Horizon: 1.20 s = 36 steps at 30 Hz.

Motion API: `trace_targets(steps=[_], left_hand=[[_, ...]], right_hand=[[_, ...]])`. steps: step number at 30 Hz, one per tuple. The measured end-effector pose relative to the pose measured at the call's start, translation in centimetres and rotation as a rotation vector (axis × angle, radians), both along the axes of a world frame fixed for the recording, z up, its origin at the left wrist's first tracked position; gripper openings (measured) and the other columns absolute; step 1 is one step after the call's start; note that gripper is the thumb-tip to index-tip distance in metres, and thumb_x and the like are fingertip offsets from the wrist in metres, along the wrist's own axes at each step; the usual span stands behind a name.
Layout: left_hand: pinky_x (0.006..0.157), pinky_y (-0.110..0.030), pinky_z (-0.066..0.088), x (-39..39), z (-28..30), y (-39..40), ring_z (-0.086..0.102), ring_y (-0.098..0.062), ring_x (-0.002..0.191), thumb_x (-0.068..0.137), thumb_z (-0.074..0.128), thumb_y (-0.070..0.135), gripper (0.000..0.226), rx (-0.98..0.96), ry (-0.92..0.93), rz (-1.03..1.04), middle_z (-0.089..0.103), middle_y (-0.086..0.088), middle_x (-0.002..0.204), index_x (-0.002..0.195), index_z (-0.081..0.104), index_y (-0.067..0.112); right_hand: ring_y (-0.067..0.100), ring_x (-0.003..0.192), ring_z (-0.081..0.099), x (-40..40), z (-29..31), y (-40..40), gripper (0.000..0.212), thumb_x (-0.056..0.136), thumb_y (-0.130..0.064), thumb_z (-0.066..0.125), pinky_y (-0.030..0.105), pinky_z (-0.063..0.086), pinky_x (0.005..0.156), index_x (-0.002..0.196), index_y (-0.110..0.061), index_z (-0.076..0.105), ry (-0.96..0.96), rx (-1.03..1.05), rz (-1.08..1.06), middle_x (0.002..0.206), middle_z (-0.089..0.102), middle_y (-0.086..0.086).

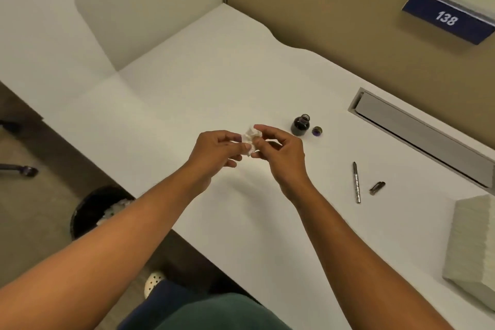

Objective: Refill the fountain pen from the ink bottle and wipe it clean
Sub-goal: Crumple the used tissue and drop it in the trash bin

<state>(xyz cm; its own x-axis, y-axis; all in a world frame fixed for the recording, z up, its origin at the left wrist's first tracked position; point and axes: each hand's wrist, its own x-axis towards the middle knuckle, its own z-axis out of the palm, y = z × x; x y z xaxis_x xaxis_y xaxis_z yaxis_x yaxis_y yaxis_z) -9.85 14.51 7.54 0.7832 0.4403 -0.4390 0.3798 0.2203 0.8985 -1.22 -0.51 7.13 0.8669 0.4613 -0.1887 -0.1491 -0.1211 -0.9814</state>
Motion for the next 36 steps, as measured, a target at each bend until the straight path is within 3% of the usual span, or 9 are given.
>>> trace_targets(steps=[5, 9, 12, 17, 21, 25, 31, 36], left_hand=[[0.081, -0.03, 0.061, -4.7, 0.1, 4.9, 0.075, -0.023, 0.085, 0.088, 0.082, 0.006, 0.016, -0.176, -0.066, 0.15, 0.08, -0.012, 0.095, 0.103, 0.078, 0.003], [0.092, -0.032, 0.063, -9.1, 0.5, 9.7, 0.079, -0.026, 0.096, 0.094, 0.07, -0.002, 0.022, -0.438, -0.145, 0.263, 0.08, -0.019, 0.107, 0.115, 0.074, -0.003], [0.093, -0.032, 0.063, -12.8, 0.3, 13.3, 0.078, -0.026, 0.103, 0.095, 0.067, -0.004, 0.027, -0.531, -0.194, 0.299, 0.079, -0.019, 0.113, 0.122, 0.071, -0.002], [0.086, -0.034, 0.062, -18.6, -0.6, 17.7, 0.077, -0.019, 0.092, 0.093, 0.073, 0.001, 0.022, -0.471, -0.217, 0.412, 0.081, -0.006, 0.096, 0.113, 0.072, 0.009], [0.08, -0.031, 0.061, -22.8, -1.2, 20.4, 0.076, -0.017, 0.087, 0.078, 0.083, 0.012, 0.028, -0.449, -0.26, 0.513, 0.081, -0.005, 0.094, 0.104, 0.075, 0.01], [0.078, -0.027, 0.062, -26.6, -1.7, 23.0, 0.079, -0.018, 0.091, 0.074, 0.085, 0.012, 0.032, -0.389, -0.281, 0.6, 0.082, -0.009, 0.1, 0.105, 0.077, 0.007], [0.079, -0.029, 0.063, -30.6, -3.4, 25.5, 0.079, -0.023, 0.093, 0.087, 0.079, -0.001, 0.015, -0.324, -0.207, 0.759, 0.082, -0.014, 0.1, 0.101, 0.077, 0.004], [0.073, -0.026, 0.064, -32.3, -5.2, 26.8, 0.078, -0.019, 0.08, 0.088, 0.075, -0.009, 0.013, -0.287, -0.14, 0.902, 0.08, -0.011, 0.087, 0.092, 0.076, 0.003]], right_hand=[[0.018, 0.085, 0.08, -3.7, 0.2, 6.1, 0.015, 0.092, -0.008, 0.079, 0.032, 0.065, 0.084, 0.106, -0.013, 0.084, -0.083, -0.026, 0.066, 0.105, 0.079, 0.001], [0.01, 0.096, 0.074, -7.0, 0.1, 11.1, 0.014, 0.09, -0.012, 0.08, 0.031, 0.061, 0.089, 0.099, -0.021, 0.086, -0.152, -0.071, 0.099, 0.103, 0.076, -0.006], [0.011, 0.103, 0.073, -9.7, 0.3, 14.9, 0.018, 0.091, -0.015, 0.078, 0.04, 0.061, 0.097, 0.09, -0.03, 0.087, -0.14, -0.059, 0.151, 0.102, 0.075, -0.013], [0.003, 0.099, 0.073, -14.9, 0.3, 20.8, 0.012, 0.094, -0.016, 0.078, 0.023, 0.061, 0.089, 0.094, -0.027, 0.085, -0.214, -0.065, 0.28, 0.1, 0.076, -0.015], [0.014, 0.093, 0.077, -18.9, 0.0, 24.9, 0.013, 0.09, -0.02, 0.084, 0.032, 0.065, 0.088, 0.102, -0.017, 0.08, -0.193, -0.059, 0.353, 0.095, 0.08, -0.006], [0.012, 0.087, 0.078, -22.0, -0.3, 28.2, 0.026, 0.086, -0.017, 0.088, 0.022, 0.063, 0.077, 0.106, -0.016, 0.072, -0.19, -0.037, 0.393, 0.089, 0.08, -0.007], [0.007, 0.097, 0.078, -24.5, -1.8, 32.0, 0.024, 0.091, -0.024, 0.082, 0.035, 0.064, 0.092, 0.115, -0.021, 0.076, -0.294, -0.113, 0.625, 0.101, 0.082, -0.011], [0.0, 0.103, 0.073, -26.0, -3.8, 35.2, 0.035, 0.096, -0.025, 0.078, 0.014, 0.057, 0.086, 0.13, -0.023, 0.074, -0.398, -0.141, 0.892, 0.119, 0.075, -0.008]])
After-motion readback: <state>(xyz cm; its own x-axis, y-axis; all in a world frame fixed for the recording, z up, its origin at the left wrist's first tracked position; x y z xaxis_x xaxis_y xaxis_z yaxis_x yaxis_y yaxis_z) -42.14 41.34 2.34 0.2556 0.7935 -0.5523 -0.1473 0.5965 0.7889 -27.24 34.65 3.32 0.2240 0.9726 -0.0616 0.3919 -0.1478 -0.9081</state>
